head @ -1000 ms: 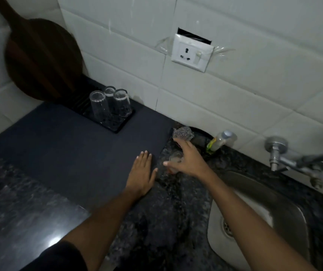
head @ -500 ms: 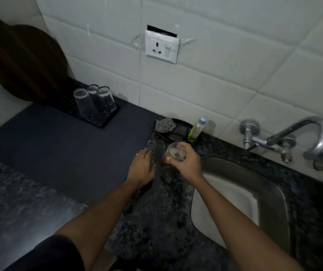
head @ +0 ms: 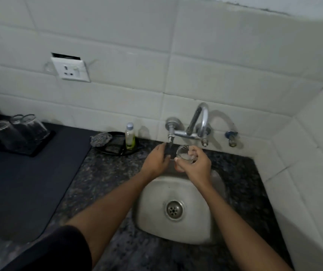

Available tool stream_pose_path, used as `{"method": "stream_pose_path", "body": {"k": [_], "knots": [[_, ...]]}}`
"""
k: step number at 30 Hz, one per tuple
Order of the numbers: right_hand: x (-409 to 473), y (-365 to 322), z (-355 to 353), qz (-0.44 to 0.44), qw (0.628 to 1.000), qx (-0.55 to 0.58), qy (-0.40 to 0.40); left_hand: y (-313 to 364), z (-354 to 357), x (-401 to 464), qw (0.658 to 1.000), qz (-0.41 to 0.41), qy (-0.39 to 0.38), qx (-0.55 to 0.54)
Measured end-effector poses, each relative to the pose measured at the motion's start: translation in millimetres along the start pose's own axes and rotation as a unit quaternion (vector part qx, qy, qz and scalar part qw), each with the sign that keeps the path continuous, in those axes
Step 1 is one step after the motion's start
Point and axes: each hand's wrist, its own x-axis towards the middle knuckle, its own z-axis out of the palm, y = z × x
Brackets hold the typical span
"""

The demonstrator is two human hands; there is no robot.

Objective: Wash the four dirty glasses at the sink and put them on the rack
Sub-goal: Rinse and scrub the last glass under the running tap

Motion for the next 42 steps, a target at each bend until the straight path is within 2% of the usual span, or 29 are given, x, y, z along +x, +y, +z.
{"method": "stream_pose_path", "body": {"k": [4,8,13,23,36,38,40,41,42], "knots": [[13,10,-25,-0.001,1.0,-0.022,0.014,37,11,34,0.998,-0.047,0.027,-0.038],[20,15,-31,-0.008,1.0,-0.018,0.017,44,14,54,0.991,-0.111,0.066,-0.016],[23,16,-25,-0.015,1.0,-0.015,0.003,45,16,54,0.991,-0.103,0.086,0.012],[17,20,-17,-0.012,1.0,-0.023,-0.002,36,23,57,0.983,-0.124,0.119,-0.068],[8,17,-18,-0.027,1.0,0.001,-0.012,31,26,57,0.977,-0.14,0.131,-0.097],[8,18,-18,-0.028,1.0,0.001,-0.011,31,27,55,0.975,-0.145,0.122,-0.114],[9,20,-18,-0.027,1.0,0.004,-0.009,26,35,53,0.961,-0.208,0.087,-0.157],[9,21,-18,-0.029,1.0,0.004,-0.009,26,40,51,0.938,-0.271,0.038,-0.211],[9,22,-19,-0.031,0.999,0.006,-0.013,31,42,46,0.89,-0.338,-0.048,-0.303]]}}
